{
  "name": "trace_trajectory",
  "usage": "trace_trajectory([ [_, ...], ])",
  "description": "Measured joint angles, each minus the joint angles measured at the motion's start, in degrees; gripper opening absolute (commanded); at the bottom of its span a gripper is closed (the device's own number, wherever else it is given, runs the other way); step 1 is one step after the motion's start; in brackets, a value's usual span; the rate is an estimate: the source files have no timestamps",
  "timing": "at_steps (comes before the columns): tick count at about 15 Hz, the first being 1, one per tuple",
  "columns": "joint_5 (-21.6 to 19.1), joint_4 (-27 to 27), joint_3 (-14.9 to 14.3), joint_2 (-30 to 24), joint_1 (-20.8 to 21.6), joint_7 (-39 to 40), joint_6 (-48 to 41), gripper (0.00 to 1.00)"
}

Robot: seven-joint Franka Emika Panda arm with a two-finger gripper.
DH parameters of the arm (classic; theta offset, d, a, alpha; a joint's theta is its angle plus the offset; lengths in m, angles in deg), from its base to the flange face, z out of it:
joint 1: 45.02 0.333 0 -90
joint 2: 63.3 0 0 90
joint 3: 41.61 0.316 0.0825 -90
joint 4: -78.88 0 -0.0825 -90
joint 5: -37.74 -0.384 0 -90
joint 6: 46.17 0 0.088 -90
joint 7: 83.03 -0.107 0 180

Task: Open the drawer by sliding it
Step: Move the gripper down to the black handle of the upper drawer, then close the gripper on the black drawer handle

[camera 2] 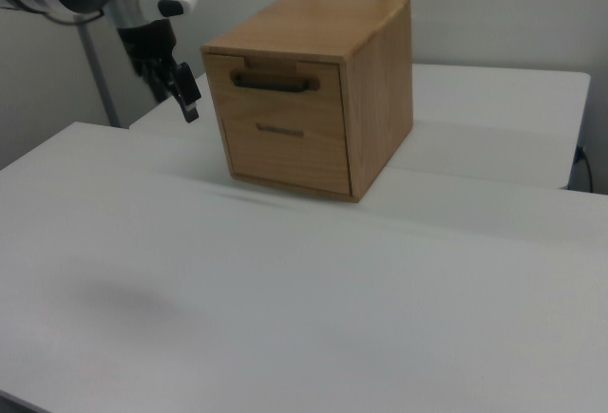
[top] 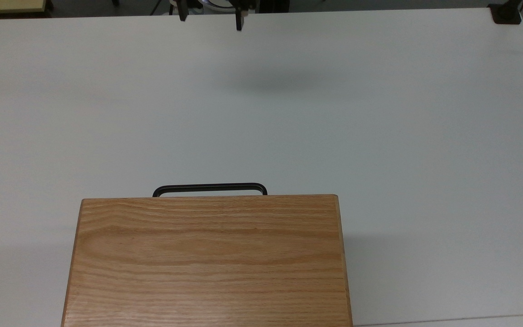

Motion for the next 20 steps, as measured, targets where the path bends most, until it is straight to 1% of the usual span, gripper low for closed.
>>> trace_trajectory([
  [1, -1.54, 0.06, -0.01, 0.79, 0.00, -7.21, 4.38, 0.98],
  [2, -2.64, 0.16, 0.00, 2.35, 0.00, -16.63, 9.97, 0.94],
  [4, -3.05, 0.36, -0.03, 6.06, -0.01, -32.75, 20.22, 0.81],
  [5, -3.12, 0.39, -0.05, 7.80, -0.03, -39.48, 24.77, 0.75],
  [6, -3.13, 0.39, -0.09, 9.26, -0.13, -44.66, 28.62, 0.68],
  [7, -3.25, 0.39, -0.13, 10.65, -0.33, -49.05, 32.09, 0.59],
  [8, -3.74, 0.35, -0.14, 11.91, -0.64, -52.03, 35.06, 0.51],
  [10, -5.71, -0.45, -0.19, 14.52, -1.54, -54.94, 39.42, 0.51],
  [12, -6.93, -2.12, -0.21, 16.72, -2.08, -55.31, 40.77, 0.51],
  [15, -7.12, -4.80, -0.21, 20.35, -2.27, -56.39, 44.50, 0.50],
  [18, -7.13, -5.89, -0.22, 22.34, -2.66, -57.40, 46.67, 0.49],
  [20, -7.14, -6.30, -0.22, 23.10, -2.80, -57.62, 47.43, 0.43],
])
